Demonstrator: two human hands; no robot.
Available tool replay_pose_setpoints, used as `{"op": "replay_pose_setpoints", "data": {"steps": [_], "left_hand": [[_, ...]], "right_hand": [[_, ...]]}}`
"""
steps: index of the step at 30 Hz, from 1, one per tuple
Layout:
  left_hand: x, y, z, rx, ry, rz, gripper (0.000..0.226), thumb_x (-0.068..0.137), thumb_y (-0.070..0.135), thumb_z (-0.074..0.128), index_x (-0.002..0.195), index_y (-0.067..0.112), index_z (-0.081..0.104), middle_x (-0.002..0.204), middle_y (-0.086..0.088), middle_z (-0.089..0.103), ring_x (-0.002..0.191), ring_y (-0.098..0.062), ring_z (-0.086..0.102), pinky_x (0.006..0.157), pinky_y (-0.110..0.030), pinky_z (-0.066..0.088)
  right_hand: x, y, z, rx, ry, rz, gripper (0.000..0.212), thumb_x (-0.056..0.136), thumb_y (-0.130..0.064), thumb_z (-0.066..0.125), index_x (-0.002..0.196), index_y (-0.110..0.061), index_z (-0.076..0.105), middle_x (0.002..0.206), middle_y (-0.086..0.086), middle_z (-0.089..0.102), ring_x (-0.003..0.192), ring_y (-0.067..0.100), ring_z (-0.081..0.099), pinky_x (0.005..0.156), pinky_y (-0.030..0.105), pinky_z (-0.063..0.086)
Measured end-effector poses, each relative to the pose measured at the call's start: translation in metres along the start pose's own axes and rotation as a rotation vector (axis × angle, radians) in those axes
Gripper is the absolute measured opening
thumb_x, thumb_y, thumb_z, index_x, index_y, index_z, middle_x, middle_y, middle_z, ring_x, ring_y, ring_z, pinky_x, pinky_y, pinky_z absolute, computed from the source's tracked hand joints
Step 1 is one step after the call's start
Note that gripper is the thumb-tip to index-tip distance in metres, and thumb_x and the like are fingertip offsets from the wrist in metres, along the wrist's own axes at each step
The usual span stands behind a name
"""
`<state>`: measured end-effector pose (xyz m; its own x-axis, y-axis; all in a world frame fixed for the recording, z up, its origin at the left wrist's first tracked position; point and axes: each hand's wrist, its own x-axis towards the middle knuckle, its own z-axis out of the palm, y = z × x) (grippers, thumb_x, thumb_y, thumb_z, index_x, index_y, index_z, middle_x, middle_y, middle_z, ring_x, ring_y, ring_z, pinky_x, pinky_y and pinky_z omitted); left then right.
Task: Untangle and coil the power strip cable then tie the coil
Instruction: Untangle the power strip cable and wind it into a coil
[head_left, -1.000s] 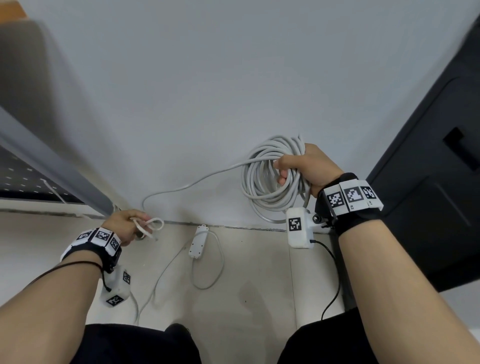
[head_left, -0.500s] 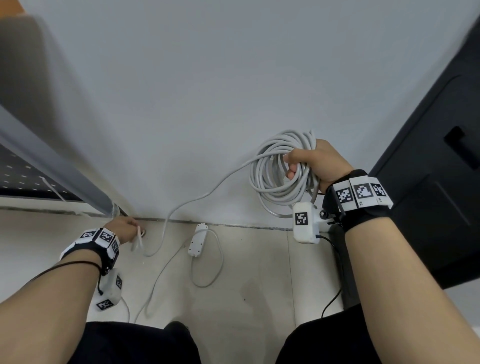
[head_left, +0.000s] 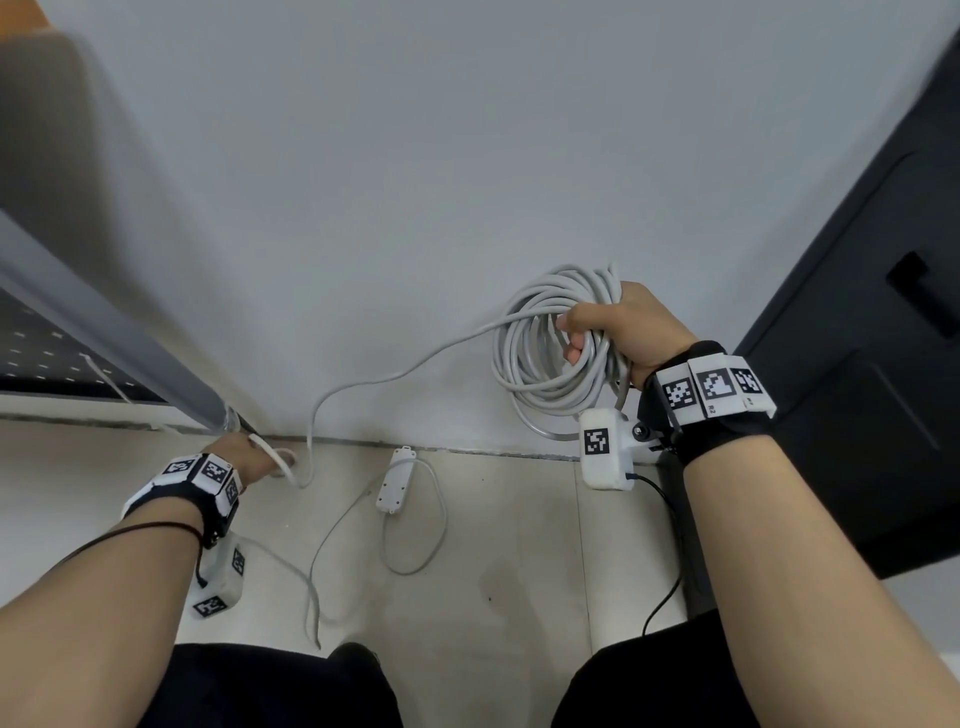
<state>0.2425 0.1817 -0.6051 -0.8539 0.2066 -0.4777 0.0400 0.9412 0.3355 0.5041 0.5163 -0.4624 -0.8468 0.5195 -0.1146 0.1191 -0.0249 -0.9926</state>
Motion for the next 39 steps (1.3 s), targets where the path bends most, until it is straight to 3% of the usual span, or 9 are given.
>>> {"op": "replay_pose_setpoints", "data": {"steps": [2,7,13,15,16,19,26,34,39], "left_hand": [[0.000,0.005,-0.004,-0.036,0.041,0.029,0.040,0.079,0.050,0.074,0.069,0.013,0.061,0.097,-0.020,0.066,0.100,-0.037,0.065,0.078,-0.034,0.051],[0.008,0.008,-0.001,-0.103,0.013,0.054,0.054,0.071,0.048,0.080,0.084,0.000,0.059,0.102,-0.023,0.065,0.092,-0.035,0.063,0.088,-0.045,0.055],[0.006,0.007,0.006,-0.123,-0.126,0.007,0.064,0.069,0.049,0.081,0.103,-0.002,0.065,0.066,-0.013,0.060,0.055,-0.026,0.055,0.051,-0.030,0.045],[0.005,0.009,0.006,-0.139,-0.102,0.019,0.060,0.068,0.059,0.078,0.089,0.004,0.067,0.092,-0.016,0.065,0.077,-0.032,0.067,0.073,-0.040,0.056],[0.003,0.011,0.002,-0.113,-0.051,0.033,0.059,0.067,0.067,0.075,0.076,0.009,0.066,0.104,-0.009,0.040,0.090,-0.034,0.067,0.086,-0.043,0.053],[0.002,0.014,-0.007,0.013,0.101,0.012,0.071,0.066,0.081,0.061,0.067,0.009,0.063,0.084,-0.008,0.055,0.085,-0.030,0.060,0.072,-0.031,0.045],[0.005,-0.005,0.002,-0.057,-0.063,0.079,0.031,0.073,0.028,0.083,0.065,0.004,0.065,0.051,-0.004,0.063,0.048,-0.020,0.055,0.048,-0.020,0.039],[-0.001,-0.006,0.005,-0.320,-0.066,0.035,0.023,0.080,-0.018,0.063,0.095,0.001,0.066,0.082,-0.017,0.069,0.068,-0.028,0.061,0.051,-0.027,0.048],[-0.004,0.014,0.012,-0.319,-0.160,0.095,0.034,0.090,-0.015,0.036,0.104,0.003,0.062,0.097,-0.016,0.072,0.081,-0.027,0.064,0.061,-0.026,0.044]], "right_hand": [[0.001,0.000,0.001,-0.011,-0.002,-0.002,0.029,0.078,0.001,0.064,0.053,-0.013,0.066,0.052,0.011,0.057,0.049,0.027,0.059,0.054,0.032,0.051],[0.000,0.000,0.001,-0.044,0.001,0.003,0.024,0.078,0.001,0.063,0.056,-0.009,0.065,0.053,0.012,0.058,0.050,0.028,0.059,0.055,0.033,0.052],[0.000,0.000,0.001,-0.045,0.000,0.011,0.020,0.078,0.001,0.063,0.060,-0.007,0.065,0.053,0.011,0.058,0.050,0.028,0.059,0.058,0.035,0.052],[0.000,0.001,0.001,-0.034,-0.005,0.011,0.021,0.078,0.001,0.063,0.060,-0.008,0.066,0.053,0.011,0.057,0.049,0.027,0.059,0.056,0.034,0.052],[0.000,0.001,0.002,-0.028,-0.008,0.014,0.021,0.078,0.001,0.063,0.059,-0.009,0.066,0.052,0.011,0.057,0.049,0.027,0.059,0.055,0.033,0.052],[0.000,0.001,0.003,-0.041,-0.011,0.016,0.023,0.077,0.000,0.064,0.056,-0.010,0.067,0.052,0.011,0.058,0.049,0.027,0.059,0.054,0.032,0.051],[0.000,0.001,0.003,-0.062,-0.006,0.017,0.021,0.074,-0.004,0.066,0.055,-0.010,0.066,0.052,0.011,0.058,0.050,0.028,0.058,0.056,0.033,0.052],[0.001,0.000,0.005,-0.076,0.004,0.004,0.024,0.076,-0.002,0.064,0.054,-0.009,0.065,0.051,0.011,0.059,0.050,0.028,0.059,0.055,0.033,0.052],[0.000,0.000,0.012,-0.093,-0.002,0.013,0.022,0.079,0.001,0.064,0.058,-0.006,0.065,0.051,0.011,0.059,0.050,0.028,0.059,0.054,0.031,0.051]]}}
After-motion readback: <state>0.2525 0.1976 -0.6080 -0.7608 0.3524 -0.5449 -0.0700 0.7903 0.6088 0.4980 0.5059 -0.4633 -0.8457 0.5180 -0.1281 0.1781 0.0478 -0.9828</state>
